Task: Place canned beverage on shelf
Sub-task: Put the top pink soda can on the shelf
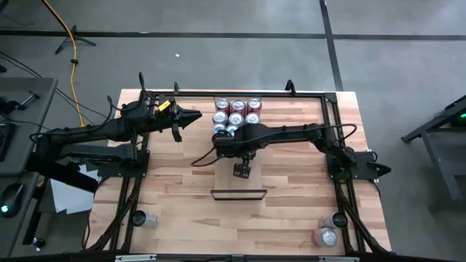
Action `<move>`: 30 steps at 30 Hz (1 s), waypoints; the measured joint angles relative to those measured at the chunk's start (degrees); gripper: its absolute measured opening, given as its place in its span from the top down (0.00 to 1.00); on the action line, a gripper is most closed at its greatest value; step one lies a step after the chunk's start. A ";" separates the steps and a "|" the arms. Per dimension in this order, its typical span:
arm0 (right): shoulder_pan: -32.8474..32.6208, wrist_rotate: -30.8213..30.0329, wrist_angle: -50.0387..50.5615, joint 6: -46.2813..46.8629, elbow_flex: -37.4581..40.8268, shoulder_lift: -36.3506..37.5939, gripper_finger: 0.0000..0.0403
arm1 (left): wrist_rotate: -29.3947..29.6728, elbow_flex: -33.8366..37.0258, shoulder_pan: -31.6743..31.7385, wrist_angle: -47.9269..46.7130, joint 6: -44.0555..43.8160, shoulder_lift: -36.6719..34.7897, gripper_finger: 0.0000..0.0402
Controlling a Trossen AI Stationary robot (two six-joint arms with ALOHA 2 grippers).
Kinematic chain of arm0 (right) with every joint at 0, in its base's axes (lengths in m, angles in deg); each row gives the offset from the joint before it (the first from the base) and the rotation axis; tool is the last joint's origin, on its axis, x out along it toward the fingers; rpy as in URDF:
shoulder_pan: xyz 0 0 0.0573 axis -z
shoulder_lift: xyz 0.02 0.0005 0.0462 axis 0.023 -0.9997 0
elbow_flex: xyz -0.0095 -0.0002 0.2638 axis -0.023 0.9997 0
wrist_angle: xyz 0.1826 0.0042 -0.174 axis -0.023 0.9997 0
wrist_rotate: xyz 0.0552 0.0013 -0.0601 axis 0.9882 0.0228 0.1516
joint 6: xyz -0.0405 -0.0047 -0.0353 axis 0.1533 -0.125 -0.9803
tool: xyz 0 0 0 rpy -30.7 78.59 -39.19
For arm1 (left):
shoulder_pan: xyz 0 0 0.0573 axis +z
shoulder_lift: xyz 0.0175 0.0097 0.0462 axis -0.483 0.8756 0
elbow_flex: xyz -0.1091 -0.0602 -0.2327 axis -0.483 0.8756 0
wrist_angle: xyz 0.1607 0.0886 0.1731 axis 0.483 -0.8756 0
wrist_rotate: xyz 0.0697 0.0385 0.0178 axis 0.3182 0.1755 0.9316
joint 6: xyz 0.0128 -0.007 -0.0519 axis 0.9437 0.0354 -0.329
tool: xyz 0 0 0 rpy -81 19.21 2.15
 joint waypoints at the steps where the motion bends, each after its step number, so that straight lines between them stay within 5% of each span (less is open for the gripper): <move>1: 0.01 -0.26 0.46 -2.08 -0.90 0.53 0.10 | 0.02 0.00 0.01 0.00 -0.01 0.02 1.00; 10: 0.38 -3.22 0.04 -9.83 3.95 10.23 0.10 | 0.02 0.00 0.01 0.16 3.25 -0.14 1.00; 19: 0.55 -2.33 -22.19 -2.92 37.96 31.84 0.15 | 0.02 0.00 0.01 0.39 3.94 -0.37 1.00; 24: 1.20 -2.76 -36.26 6.92 51.63 39.14 0.40 | 0.42 0.00 -0.01 0.46 3.98 -0.37 1.00; 30: 1.68 -4.50 -49.62 15.30 61.66 39.54 0.94 | 1.51 0.00 0.01 0.46 3.99 -0.37 1.00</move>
